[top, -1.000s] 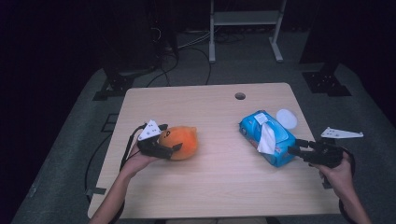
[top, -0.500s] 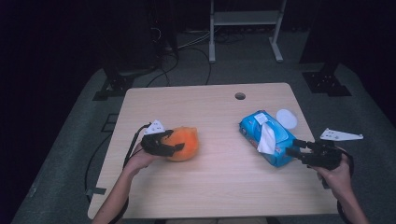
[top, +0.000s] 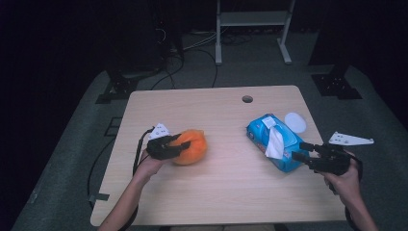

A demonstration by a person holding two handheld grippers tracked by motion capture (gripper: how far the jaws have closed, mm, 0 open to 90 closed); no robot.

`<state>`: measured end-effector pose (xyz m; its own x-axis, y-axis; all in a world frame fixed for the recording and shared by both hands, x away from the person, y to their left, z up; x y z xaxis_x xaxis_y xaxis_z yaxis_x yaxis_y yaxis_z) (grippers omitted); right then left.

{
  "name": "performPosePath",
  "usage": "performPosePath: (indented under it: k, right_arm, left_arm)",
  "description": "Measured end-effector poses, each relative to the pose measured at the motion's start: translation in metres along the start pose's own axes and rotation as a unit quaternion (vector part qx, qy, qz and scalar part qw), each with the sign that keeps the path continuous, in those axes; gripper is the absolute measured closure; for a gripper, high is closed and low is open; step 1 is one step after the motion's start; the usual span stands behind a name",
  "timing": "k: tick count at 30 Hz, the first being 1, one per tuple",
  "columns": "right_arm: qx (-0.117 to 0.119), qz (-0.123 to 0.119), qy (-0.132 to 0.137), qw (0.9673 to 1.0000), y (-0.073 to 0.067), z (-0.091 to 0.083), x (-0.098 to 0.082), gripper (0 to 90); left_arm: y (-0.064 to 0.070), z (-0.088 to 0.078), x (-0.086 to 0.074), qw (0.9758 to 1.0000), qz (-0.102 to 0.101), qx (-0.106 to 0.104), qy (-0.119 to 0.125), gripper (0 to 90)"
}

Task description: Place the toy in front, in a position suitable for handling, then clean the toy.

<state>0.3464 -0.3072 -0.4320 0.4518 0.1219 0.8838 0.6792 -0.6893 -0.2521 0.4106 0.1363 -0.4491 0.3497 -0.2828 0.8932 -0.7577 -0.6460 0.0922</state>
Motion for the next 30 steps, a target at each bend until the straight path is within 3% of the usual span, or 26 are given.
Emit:
performPosePath:
  k: [3,9,16,25,30]
  right_arm:
    - [-0.001,0.001,-0.001,1.0000,0.000,0.001,0.000,34.6]
    - [-0.003,-0.003,-0.003,1.0000,-0.002,0.002,0.001,34.4]
    - [-0.015,-0.028,-0.012,0.9994,-0.007,0.012,0.009,33.6]
    - [-0.014,-0.045,-0.034,0.9983,-0.004,0.042,0.018,33.6]
    - [-0.030,-0.056,-0.055,0.9964,0.006,0.063,0.022,33.6]
  left_arm:
    - [0.010,0.000,0.004,0.9998,0.001,-0.014,0.011,52.5]
    - [0.047,0.006,0.008,0.9984,0.034,-0.044,0.014,52.5]
    - [0.083,0.019,0.008,0.9954,0.065,-0.070,0.007,52.1]
    - [0.103,0.028,-0.002,0.9929,0.083,-0.084,-0.010,51.9]
    - [0.107,0.025,-0.004,0.9927,0.083,-0.087,-0.009,51.5]
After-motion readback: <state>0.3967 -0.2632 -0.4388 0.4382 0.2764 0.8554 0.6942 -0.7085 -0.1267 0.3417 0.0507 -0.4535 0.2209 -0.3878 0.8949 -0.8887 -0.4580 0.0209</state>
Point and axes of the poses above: each handheld gripper's, and its own axes: z roughly forward along the jaws, x roughly out of its top, y roughly to its right, the point moved 6 cm from there along z, roughly forward along the jaws
